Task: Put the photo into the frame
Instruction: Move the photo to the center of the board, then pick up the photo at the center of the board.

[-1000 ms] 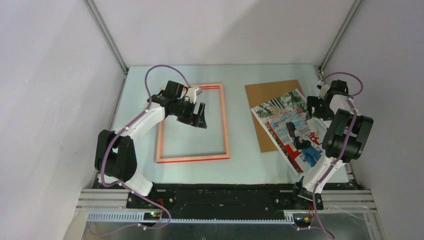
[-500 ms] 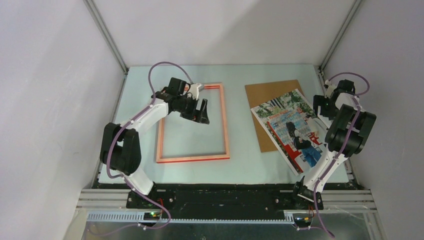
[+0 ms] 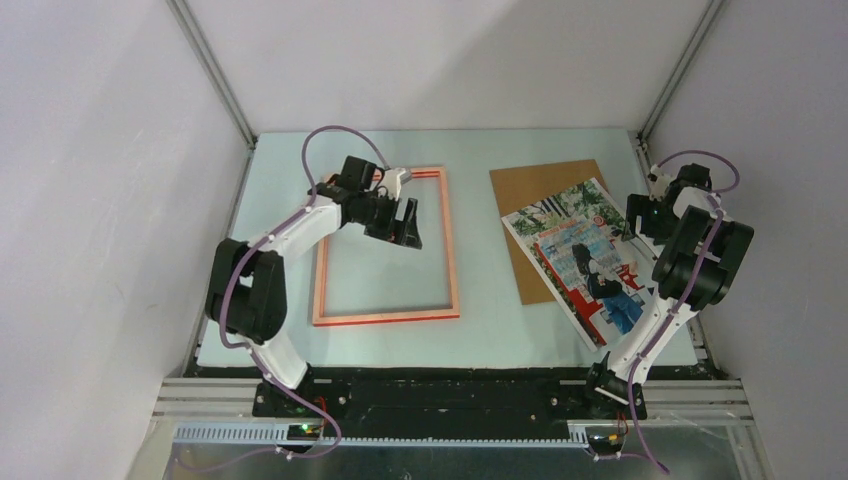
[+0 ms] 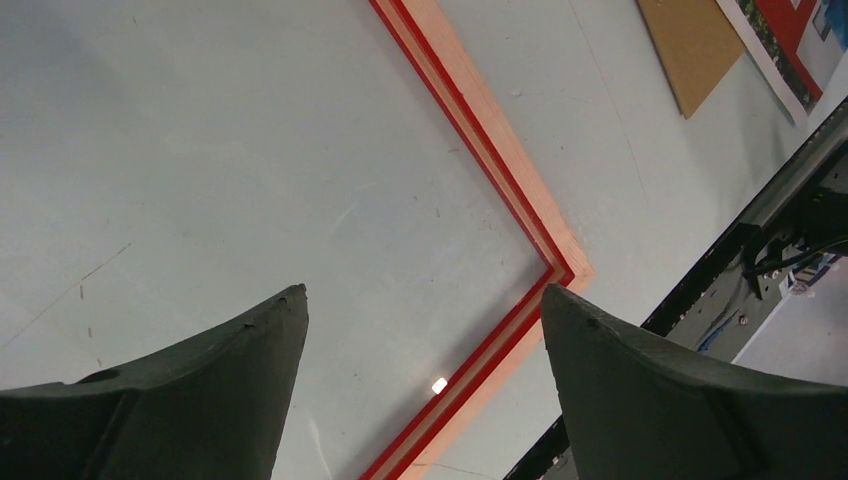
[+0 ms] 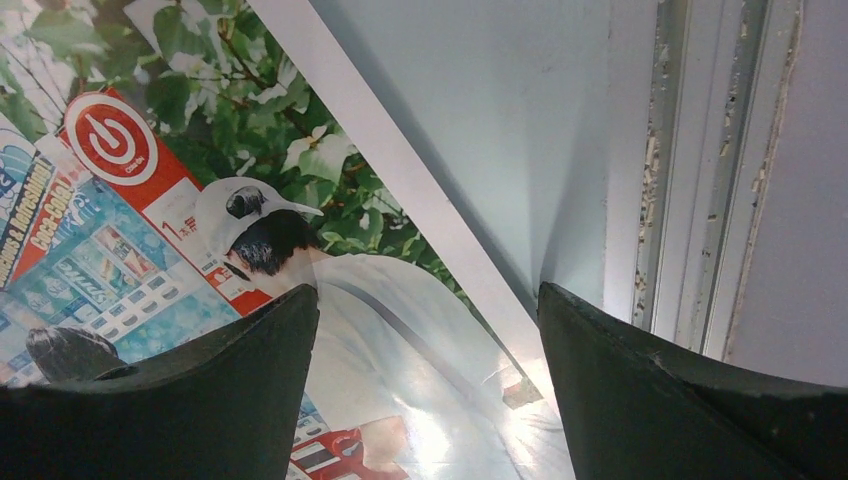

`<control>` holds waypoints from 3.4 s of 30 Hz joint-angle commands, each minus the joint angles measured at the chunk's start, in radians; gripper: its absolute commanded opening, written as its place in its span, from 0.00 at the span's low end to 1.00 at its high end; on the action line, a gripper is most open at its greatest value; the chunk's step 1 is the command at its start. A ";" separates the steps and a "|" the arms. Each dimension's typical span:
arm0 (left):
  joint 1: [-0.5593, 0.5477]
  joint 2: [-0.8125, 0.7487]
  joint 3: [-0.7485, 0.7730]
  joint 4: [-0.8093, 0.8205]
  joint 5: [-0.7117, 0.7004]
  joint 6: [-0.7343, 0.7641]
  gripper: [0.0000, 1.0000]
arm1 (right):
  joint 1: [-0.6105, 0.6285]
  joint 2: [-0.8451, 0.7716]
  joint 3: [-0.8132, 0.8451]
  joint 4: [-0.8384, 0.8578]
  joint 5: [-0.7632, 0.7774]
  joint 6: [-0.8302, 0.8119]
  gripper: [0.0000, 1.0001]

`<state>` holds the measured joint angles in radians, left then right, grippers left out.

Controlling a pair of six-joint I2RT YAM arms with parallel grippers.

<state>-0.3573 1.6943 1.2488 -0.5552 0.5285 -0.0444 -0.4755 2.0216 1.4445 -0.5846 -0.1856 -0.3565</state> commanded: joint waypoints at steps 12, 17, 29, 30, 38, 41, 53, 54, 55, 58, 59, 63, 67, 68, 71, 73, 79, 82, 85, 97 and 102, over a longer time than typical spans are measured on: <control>-0.113 0.098 0.155 0.045 0.064 -0.190 0.91 | -0.017 -0.061 -0.089 -0.078 -0.105 0.045 0.82; -0.161 0.156 0.223 0.053 0.081 -0.318 0.91 | -0.017 -0.107 -0.133 -0.093 -0.147 0.064 0.81; -0.318 0.356 0.406 0.060 0.040 -0.518 0.91 | 0.026 -0.162 -0.223 -0.099 -0.197 0.104 0.79; -0.330 0.376 0.422 0.060 0.032 -0.526 0.91 | 0.031 -0.170 -0.232 -0.098 -0.201 0.107 0.79; -0.351 0.476 0.460 0.061 -0.005 -0.560 0.91 | 0.090 -0.205 -0.271 -0.095 -0.218 0.123 0.78; -0.351 0.496 0.463 0.060 -0.019 -0.557 0.91 | 0.107 -0.212 -0.285 -0.090 -0.226 0.131 0.78; -0.347 0.584 0.532 0.067 -0.061 -0.515 0.90 | 0.171 -0.223 -0.312 -0.078 -0.234 0.148 0.77; -0.345 0.586 0.535 0.069 -0.069 -0.511 0.89 | 0.171 -0.223 -0.312 -0.078 -0.233 0.147 0.78; -0.343 0.587 0.541 0.069 -0.083 -0.505 0.89 | 0.172 -0.221 -0.312 -0.078 -0.233 0.146 0.78; -0.329 0.591 0.551 0.071 -0.113 -0.495 0.89 | 0.174 -0.219 -0.312 -0.075 -0.231 0.145 0.77; -0.326 0.590 0.552 0.073 -0.130 -0.494 0.89 | 0.175 -0.220 -0.312 -0.074 -0.232 0.144 0.77; -0.304 0.598 0.557 0.084 -0.169 -0.495 0.89 | 0.184 -0.216 -0.310 -0.067 -0.227 0.144 0.77; -0.282 0.607 0.572 0.098 -0.207 -0.497 0.90 | 0.187 -0.215 -0.310 -0.062 -0.222 0.144 0.77; -0.278 0.612 0.578 0.108 -0.209 -0.501 0.91 | 0.187 -0.217 -0.310 -0.061 -0.218 0.144 0.77; -0.272 0.643 0.615 0.123 -0.190 -0.504 0.91 | 0.187 -0.224 -0.310 -0.056 -0.216 0.139 0.77; -0.273 0.673 0.653 0.127 -0.160 -0.516 0.91 | 0.188 -0.226 -0.311 -0.052 -0.218 0.139 0.77; -0.270 0.742 0.729 0.148 -0.095 -0.554 0.91 | 0.200 -0.217 -0.302 -0.051 -0.225 0.141 0.77; -0.270 0.756 0.729 0.171 -0.071 -0.570 0.91 | 0.205 -0.214 -0.299 -0.048 -0.225 0.142 0.77; -0.269 0.763 0.714 0.203 -0.039 -0.590 0.90 | 0.209 -0.202 -0.299 -0.047 -0.225 0.143 0.77; -0.245 0.645 0.568 0.308 0.049 -0.614 0.90 | 0.213 -0.175 -0.299 -0.039 -0.219 0.146 0.77; -0.244 0.600 0.551 0.337 0.128 -0.617 0.89 | 0.213 -0.176 -0.300 -0.040 -0.218 0.145 0.77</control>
<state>-0.5903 2.3680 1.8225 -0.2291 0.5556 -0.6483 -0.2821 1.8076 1.1553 -0.6353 -0.3759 -0.2279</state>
